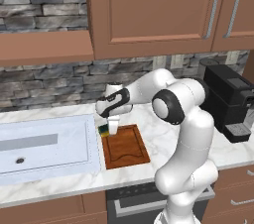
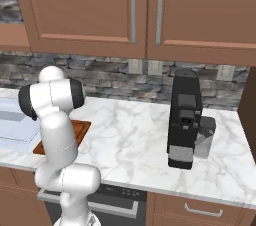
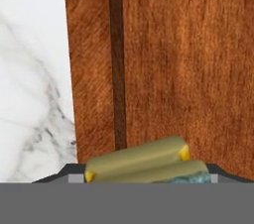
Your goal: Pick up the sponge from the counter and clean the cutting board by briefly scrubbing or pressing down on the cutting board. Once finished, release the sponge.
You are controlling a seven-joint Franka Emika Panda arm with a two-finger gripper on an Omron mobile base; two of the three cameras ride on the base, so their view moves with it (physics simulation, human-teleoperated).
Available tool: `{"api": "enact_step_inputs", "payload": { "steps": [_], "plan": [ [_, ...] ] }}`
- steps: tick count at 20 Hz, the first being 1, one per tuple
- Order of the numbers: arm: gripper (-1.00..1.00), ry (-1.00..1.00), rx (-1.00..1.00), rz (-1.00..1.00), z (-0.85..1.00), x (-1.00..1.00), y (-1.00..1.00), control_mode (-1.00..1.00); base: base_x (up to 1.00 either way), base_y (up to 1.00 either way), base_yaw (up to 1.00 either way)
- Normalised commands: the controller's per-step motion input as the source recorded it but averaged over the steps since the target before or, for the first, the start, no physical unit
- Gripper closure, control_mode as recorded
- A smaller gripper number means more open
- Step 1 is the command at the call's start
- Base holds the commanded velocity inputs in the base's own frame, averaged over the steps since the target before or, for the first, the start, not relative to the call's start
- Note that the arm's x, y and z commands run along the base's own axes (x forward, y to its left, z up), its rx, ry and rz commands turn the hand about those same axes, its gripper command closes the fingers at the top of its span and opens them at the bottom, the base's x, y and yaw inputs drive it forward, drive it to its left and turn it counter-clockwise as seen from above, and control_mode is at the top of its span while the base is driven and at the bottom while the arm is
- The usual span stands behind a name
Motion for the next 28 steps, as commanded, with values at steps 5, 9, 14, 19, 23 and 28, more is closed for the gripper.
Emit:
{"api": "enact_step_inputs", "payload": {
  "steps": [5,9,14,19,23,28],
  "plan": [
    [1.00,-0.01,0.06,0.00,-0.44,-0.89,0.00,-1.00,0.00,0.00,0.00],
    [1.00,-0.03,0.06,0.00,-0.40,-0.91,0.00,-1.00,0.00,0.00,0.00],
    [1.00,-0.03,0.03,0.00,-0.39,-0.83,0.04,-1.00,0.00,0.00,0.00],
    [1.00,-0.01,0.01,0.00,-0.47,-0.82,0.07,-1.00,0.00,0.00,0.00],
    [1.00,0.00,0.00,0.00,-0.41,-0.65,0.08,-1.00,0.00,0.00,0.00],
    [1.00,-0.07,0.00,0.00,-0.22,-0.24,0.05,-1.00,0.00,0.00,0.00]
  ]
}}
